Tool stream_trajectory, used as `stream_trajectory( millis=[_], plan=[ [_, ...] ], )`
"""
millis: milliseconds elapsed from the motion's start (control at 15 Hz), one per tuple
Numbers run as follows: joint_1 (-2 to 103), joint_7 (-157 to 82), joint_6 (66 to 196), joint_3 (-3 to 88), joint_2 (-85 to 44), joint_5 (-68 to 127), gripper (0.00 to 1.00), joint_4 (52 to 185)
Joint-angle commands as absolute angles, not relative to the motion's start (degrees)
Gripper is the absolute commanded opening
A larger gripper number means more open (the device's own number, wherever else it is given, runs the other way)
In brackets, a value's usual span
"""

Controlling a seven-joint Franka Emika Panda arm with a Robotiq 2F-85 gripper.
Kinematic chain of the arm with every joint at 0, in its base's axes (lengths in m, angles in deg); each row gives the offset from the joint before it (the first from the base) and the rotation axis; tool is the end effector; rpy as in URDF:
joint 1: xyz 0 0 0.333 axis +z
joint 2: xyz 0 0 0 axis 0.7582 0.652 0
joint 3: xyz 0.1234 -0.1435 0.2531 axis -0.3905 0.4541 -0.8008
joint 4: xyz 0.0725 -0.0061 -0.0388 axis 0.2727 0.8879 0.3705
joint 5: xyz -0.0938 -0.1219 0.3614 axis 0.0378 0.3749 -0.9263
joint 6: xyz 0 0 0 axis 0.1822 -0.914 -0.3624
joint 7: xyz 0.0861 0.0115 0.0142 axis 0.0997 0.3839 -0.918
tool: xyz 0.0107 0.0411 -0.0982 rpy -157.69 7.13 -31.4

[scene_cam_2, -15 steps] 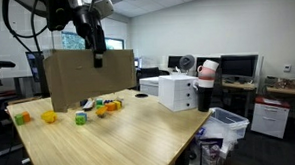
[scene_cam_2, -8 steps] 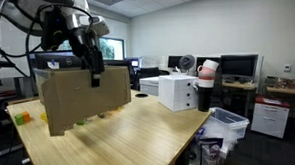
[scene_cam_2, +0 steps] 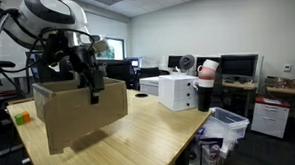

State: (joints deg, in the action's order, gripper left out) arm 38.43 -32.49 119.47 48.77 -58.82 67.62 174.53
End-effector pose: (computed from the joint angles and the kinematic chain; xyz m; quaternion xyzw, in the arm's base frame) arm 0.3675 -0.1720 0.3882 0.9648 -0.0523 -0.0465 0.2536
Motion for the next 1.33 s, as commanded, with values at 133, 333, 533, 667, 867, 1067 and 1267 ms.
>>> stream_trajectory(
  millis=[133, 333, 533, 667, 867, 1067, 1267],
  plan=[
    [36.84, -30.56, 123.56, 48.02, -52.86, 68.04, 0.06, 171.68],
    [37.22, -29.95, 124.59, 47.49, -50.65, 67.92, 0.06, 169.41],
    [37.46, -29.07, 124.29, 46.75, -48.13, 68.21, 0.06, 165.90],
    [37.54, -28.14, 124.14, 46.50, -47.02, 68.16, 0.06, 164.30],
    [37.46, -24.95, 123.59, 45.96, -44.84, 69.23, 0.09, 161.68],
    [37.60, -21.83, 122.97, 45.80, -43.48, 69.64, 0.36, 160.06],
    [38.20, -20.59, 122.75, 45.74, -43.65, 67.70, 0.52, 159.44]
  ],
)
